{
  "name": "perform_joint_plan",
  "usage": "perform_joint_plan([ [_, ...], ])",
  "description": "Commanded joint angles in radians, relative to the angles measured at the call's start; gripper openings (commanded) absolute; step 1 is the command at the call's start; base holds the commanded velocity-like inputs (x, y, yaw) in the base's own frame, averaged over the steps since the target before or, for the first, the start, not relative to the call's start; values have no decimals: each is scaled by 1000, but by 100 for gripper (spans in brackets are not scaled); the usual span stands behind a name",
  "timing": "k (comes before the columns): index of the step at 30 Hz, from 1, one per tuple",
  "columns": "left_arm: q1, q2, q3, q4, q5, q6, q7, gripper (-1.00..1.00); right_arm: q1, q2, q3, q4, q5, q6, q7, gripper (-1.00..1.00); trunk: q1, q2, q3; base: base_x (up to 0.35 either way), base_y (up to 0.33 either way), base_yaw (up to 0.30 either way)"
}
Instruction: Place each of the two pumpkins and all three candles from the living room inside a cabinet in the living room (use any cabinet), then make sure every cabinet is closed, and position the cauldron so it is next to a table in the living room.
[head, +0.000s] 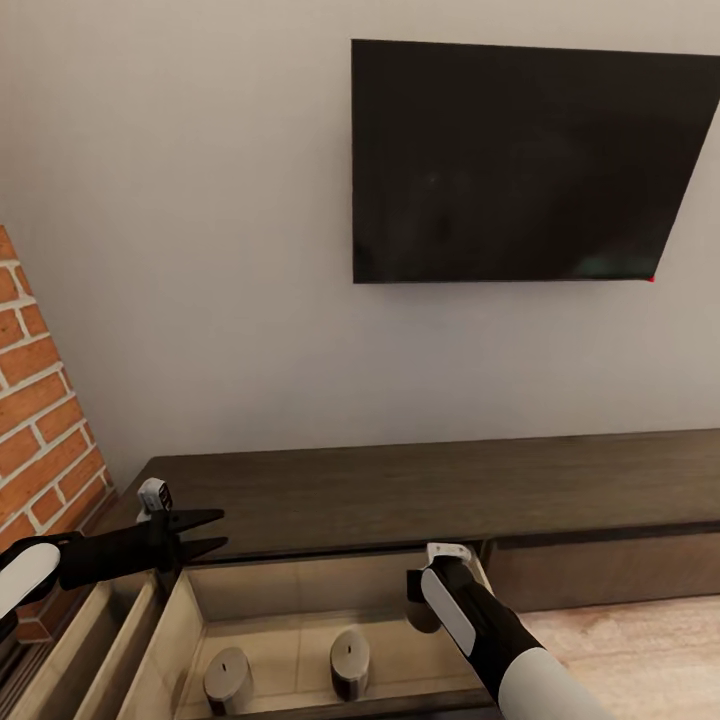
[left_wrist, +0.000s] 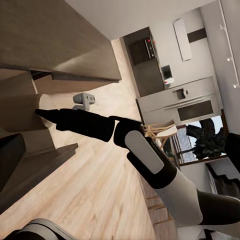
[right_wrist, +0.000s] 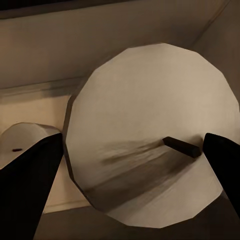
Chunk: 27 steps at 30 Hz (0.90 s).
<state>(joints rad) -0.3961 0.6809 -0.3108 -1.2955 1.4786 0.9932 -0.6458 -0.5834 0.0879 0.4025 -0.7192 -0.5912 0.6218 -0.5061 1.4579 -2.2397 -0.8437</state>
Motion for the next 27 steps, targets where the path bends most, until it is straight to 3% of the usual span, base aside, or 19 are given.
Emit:
perform_joint_plan([
  [1,-1,1,-2,1,0,3,-4,100,-1,-1,4,0,-10,1,-11,-100,0,-1,-1,9,5,0],
  [5,-1,1,-2,1,0,2,-5,100,-1,0,4,3,-10,0,-11,-100,0,-1,-1,3,2,0],
  [24,-1,2,-2,-2,3,2,-8,100,-20,1,4,61,-8,-39,-6,-100,73,-134,-61,0,0,0],
  [27,-1,1,-2,-6,3,3,-8,100,-21,0,5,64,-8,-74,-5,-100,84,-155,-70,0,0,0],
])
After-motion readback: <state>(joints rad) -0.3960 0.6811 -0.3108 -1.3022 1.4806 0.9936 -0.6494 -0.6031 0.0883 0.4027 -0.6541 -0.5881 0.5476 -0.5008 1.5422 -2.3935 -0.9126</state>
